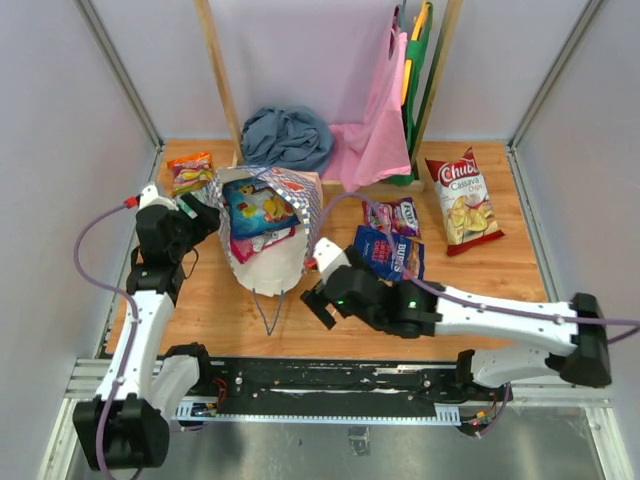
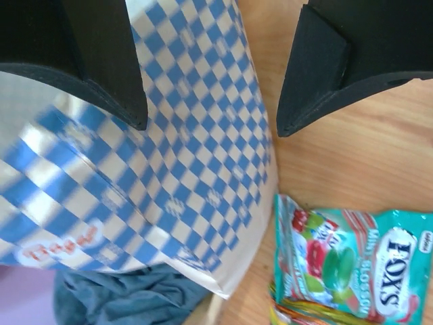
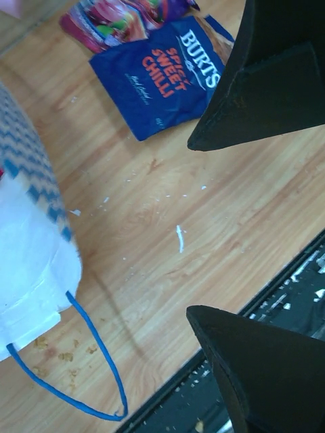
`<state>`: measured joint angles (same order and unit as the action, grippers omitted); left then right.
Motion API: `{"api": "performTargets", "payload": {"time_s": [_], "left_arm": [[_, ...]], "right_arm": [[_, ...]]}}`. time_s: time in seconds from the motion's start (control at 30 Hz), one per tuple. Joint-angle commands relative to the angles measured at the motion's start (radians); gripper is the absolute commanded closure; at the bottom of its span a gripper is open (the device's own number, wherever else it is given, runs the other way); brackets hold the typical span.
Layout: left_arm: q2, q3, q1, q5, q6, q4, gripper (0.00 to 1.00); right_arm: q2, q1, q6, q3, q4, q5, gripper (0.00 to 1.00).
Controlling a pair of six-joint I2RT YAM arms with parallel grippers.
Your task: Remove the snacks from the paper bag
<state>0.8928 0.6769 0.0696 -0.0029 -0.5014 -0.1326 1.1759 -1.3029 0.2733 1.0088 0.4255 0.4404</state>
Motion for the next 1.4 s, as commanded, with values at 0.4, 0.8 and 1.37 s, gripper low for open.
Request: {"api": "performTargets", "payload": {"time_s": [0.4, 0.8, 1.37], "left_arm": [[-0.447, -0.021, -0.016, 0.420, -0.060, -0.238, 0.16], [-0.018, -0.032, -0.544, 0.082, -0.133, 0.043, 0.11], [0.411, 0.069, -0.544, -0.423, -0.541, 0.124, 0.00]], "right_arm": [[0.140, -0.034, 0.025, 0.030, -0.088, 0.113, 0.02], [-0.010, 0.079, 0.143, -0.099, -0.075, 0.046, 0.02], [-0.085, 0.097, 0.149, -0.167, -0.023, 0.062, 0.02]]}}
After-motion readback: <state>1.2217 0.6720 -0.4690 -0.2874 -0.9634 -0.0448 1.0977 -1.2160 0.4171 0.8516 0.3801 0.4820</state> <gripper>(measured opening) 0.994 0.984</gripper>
